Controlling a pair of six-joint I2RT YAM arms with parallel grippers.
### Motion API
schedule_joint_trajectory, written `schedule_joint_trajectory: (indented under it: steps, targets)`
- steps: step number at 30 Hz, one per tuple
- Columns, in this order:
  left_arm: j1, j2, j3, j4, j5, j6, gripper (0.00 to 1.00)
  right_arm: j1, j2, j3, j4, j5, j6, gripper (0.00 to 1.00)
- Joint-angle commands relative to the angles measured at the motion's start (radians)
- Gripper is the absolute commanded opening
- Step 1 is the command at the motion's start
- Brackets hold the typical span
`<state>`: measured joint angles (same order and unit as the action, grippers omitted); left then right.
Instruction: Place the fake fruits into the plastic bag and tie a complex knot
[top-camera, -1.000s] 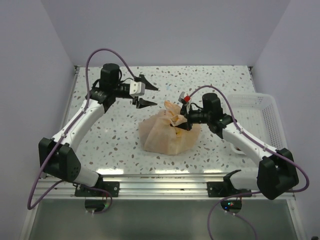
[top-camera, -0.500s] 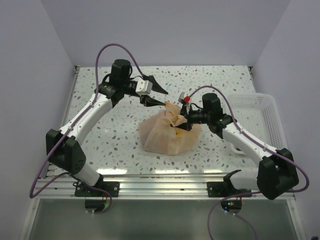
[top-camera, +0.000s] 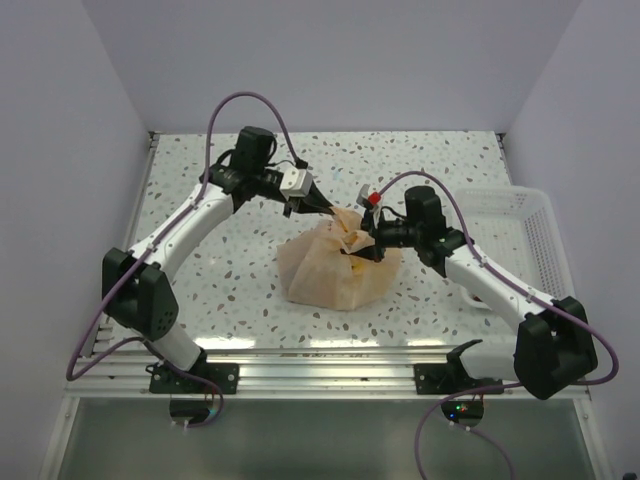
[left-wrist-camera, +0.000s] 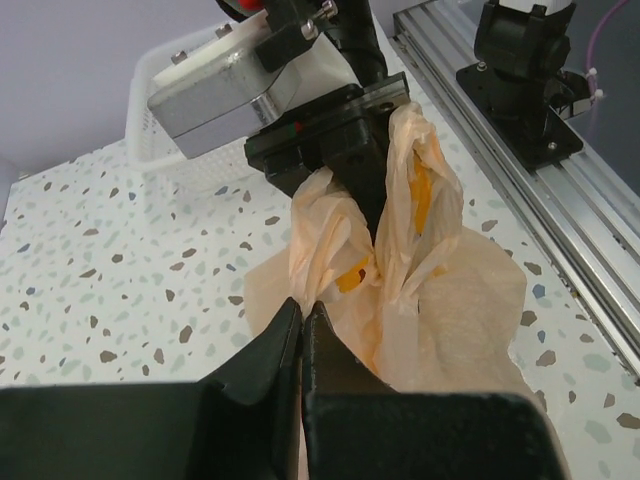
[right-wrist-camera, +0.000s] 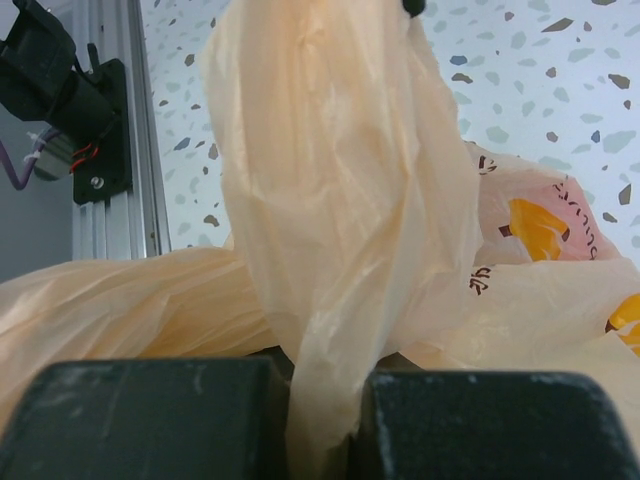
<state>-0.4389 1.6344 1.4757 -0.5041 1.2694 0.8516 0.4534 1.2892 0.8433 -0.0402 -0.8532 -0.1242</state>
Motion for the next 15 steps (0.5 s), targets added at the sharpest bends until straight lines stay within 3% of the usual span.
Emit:
schedule_joint_trajectory:
  steps: [1,4,8,12,15]
  targets:
    - [0.029,-0.045,-0.040,0.180,-0.014,-0.161,0.00,0.002,-0.013,0.040,-0.013,-0.023,-0.008,0.00]
    - [0.077,-0.071,-0.074,0.202,-0.053,-0.134,0.00,-0.005,-0.019,0.030,-0.012,-0.023,0.011,0.00]
    - [0.115,-0.096,-0.080,0.021,-0.097,-0.005,0.00,-0.024,-0.024,0.019,0.005,-0.027,0.050,0.02]
    - [0.127,-0.133,-0.120,0.038,-0.113,-0.031,0.00,-0.028,-0.027,0.013,0.016,-0.024,0.067,0.04]
    - [0.137,-0.160,-0.155,0.136,-0.150,-0.115,0.00,-0.030,-0.025,0.011,0.014,-0.021,0.067,0.07]
